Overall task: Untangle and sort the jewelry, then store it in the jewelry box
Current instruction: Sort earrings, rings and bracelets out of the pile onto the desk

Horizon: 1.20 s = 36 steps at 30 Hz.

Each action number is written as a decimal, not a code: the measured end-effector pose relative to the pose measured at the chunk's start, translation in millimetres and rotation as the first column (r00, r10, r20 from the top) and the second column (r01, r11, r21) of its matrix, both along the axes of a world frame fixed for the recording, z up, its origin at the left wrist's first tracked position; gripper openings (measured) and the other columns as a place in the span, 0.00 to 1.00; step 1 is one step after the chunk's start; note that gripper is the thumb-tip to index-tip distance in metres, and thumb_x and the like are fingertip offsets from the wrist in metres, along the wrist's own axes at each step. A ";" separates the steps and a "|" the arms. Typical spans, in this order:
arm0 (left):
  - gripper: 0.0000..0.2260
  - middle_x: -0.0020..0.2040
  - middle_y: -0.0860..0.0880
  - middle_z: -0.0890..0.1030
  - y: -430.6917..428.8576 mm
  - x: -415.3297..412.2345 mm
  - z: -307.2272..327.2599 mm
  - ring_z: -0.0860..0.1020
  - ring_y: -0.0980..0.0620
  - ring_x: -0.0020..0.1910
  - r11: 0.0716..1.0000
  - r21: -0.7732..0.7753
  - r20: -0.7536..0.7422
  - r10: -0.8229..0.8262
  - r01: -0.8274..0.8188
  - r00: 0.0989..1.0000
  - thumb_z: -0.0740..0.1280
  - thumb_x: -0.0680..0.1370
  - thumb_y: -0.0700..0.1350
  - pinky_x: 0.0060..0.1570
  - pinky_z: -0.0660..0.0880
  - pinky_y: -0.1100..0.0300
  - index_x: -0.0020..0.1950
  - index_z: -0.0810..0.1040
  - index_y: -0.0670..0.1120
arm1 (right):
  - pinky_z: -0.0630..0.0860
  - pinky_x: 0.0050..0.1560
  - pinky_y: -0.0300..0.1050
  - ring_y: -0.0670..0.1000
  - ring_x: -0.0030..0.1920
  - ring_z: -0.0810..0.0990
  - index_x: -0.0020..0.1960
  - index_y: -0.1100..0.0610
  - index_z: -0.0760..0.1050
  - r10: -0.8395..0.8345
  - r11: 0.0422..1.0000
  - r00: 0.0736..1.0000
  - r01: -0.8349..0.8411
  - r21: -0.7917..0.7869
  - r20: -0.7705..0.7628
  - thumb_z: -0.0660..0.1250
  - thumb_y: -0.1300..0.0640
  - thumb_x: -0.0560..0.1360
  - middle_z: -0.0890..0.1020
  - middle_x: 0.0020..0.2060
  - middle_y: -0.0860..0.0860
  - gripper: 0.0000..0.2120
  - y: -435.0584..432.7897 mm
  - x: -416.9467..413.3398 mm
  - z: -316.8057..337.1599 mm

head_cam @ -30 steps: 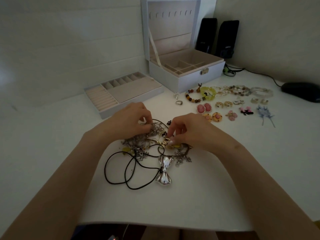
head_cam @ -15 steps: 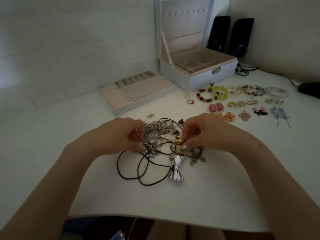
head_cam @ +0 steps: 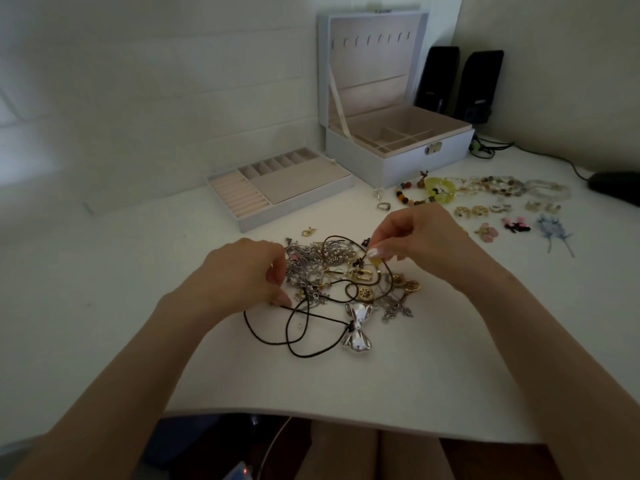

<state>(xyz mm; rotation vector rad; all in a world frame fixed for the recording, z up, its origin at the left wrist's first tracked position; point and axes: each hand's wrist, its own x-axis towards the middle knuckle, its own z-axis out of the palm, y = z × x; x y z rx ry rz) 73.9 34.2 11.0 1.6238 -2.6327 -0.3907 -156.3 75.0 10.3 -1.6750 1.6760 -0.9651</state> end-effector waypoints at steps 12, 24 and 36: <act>0.04 0.36 0.51 0.81 -7.2 2.4 4.7 0.78 0.55 0.38 1.000 -0.010 -0.328 -0.027 0.025 0.944 0.73 0.72 0.44 0.44 0.73 0.60 0.41 0.80 0.45 | 0.80 0.34 0.39 0.51 0.32 0.82 0.47 0.63 0.80 0.124 0.991 0.936 -0.134 0.009 0.328 0.66 0.70 0.74 0.81 0.31 0.56 0.06 12.9 10.4 1.2; 0.04 0.35 0.48 0.82 -0.8 -21.9 12.4 0.82 0.54 0.33 0.997 -0.071 -0.677 -0.039 -0.013 0.735 0.71 0.73 0.39 0.39 0.79 0.64 0.40 0.77 0.43 | 0.78 0.40 0.34 0.48 0.40 0.84 0.43 0.59 0.81 0.047 0.995 0.957 -0.069 0.067 0.286 0.73 0.64 0.70 0.85 0.40 0.54 0.03 18.2 4.7 5.6; 0.06 0.38 0.47 0.82 15.6 -53.3 22.4 0.81 0.56 0.35 0.985 0.165 -0.779 0.094 0.059 0.620 0.73 0.72 0.42 0.39 0.78 0.67 0.42 0.79 0.42 | 0.78 0.40 0.37 0.46 0.35 0.78 0.51 0.59 0.81 0.073 0.996 0.793 -0.090 -0.002 0.604 0.63 0.70 0.75 0.78 0.36 0.51 0.12 26.9 -12.4 14.4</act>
